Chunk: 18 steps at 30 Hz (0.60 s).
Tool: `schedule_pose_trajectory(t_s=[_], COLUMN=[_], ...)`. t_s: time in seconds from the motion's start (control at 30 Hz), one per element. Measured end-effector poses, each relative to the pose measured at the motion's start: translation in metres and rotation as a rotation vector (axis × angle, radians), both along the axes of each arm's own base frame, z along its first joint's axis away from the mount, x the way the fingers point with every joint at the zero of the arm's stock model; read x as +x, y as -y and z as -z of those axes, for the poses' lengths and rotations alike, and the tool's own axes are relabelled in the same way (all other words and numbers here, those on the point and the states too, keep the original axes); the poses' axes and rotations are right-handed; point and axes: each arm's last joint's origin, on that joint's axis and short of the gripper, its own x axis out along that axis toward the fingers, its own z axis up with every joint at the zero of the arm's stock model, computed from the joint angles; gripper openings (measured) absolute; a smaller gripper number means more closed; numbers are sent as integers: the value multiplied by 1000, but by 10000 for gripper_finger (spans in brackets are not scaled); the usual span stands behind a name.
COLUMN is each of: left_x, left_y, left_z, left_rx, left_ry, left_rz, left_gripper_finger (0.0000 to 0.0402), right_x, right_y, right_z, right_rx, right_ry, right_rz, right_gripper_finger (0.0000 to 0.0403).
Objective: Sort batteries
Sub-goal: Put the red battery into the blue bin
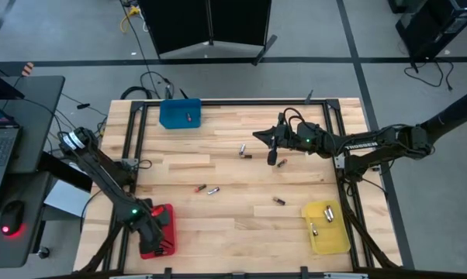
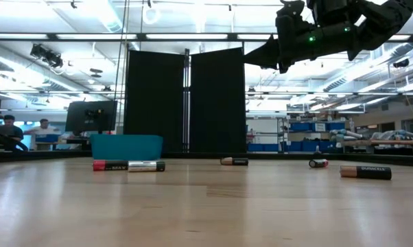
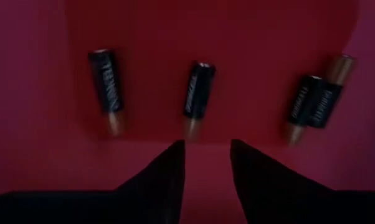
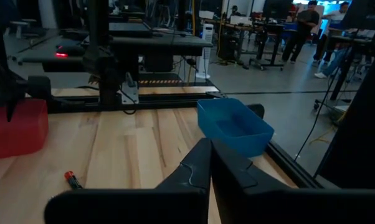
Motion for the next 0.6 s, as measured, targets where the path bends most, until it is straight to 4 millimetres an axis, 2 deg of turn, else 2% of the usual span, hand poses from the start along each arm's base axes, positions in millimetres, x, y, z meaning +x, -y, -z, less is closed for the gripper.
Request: schedule_pose_trajectory(t_s=[0.17,0.33,0.43,0.6], left_x=[4,13,17,35], left_y=[0,-17,-34,-64], left_z=[-39,-68,-74,-69], left_rx=[130,206,262,283], left_ry=[32,239,342,433], left_rz=[-14,-117,-155,-148], left_gripper_finger=[113,56,12,9], right_x=[0,0,0,0], right_y=[0,0,0,0], right_z=[0,0,2,3], right_rx=[-1,-1,4,8], right_ry=[0,-4,-16,-33], right_rz=[0,-1,-1,-1], right_gripper_finger=[27,21,20,20])
